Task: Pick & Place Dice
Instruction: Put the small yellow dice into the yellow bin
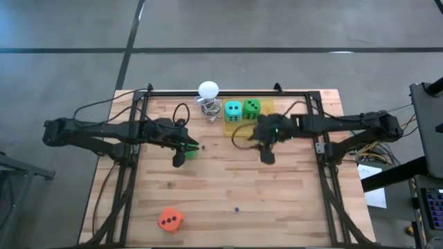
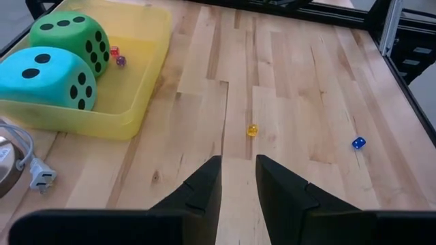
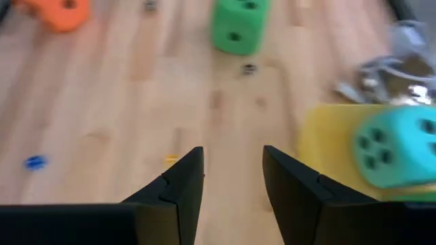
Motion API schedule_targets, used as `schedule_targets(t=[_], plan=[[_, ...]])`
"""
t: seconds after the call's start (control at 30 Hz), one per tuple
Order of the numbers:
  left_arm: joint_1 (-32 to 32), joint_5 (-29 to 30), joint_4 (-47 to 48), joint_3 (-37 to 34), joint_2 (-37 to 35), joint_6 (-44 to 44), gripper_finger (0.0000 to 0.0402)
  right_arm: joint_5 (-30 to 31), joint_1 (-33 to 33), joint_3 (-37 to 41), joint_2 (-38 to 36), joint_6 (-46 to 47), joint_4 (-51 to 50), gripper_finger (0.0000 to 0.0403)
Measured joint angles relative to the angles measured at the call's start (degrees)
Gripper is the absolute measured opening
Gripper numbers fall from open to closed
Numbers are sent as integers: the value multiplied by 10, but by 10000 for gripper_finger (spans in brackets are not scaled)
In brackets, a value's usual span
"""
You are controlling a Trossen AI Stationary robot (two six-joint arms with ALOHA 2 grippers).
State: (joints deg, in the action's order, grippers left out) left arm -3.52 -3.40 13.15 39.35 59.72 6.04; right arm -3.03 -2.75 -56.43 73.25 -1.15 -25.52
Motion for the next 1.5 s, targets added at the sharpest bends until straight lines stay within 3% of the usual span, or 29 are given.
schedule_targets(t=[0.37,0.7,1.13,1.5], plan=[[0,0,5,0,0,3,98,61,111,20,96,25,90,125],[0,2,24,-3,3,20,98,62,114,20,230,56,144,125],[0,7,97,77,74,-10,98,62,114,16,266,57,164,123],[0,4,112,66,77,-16,98,76,111,18,299,52,189,122]])
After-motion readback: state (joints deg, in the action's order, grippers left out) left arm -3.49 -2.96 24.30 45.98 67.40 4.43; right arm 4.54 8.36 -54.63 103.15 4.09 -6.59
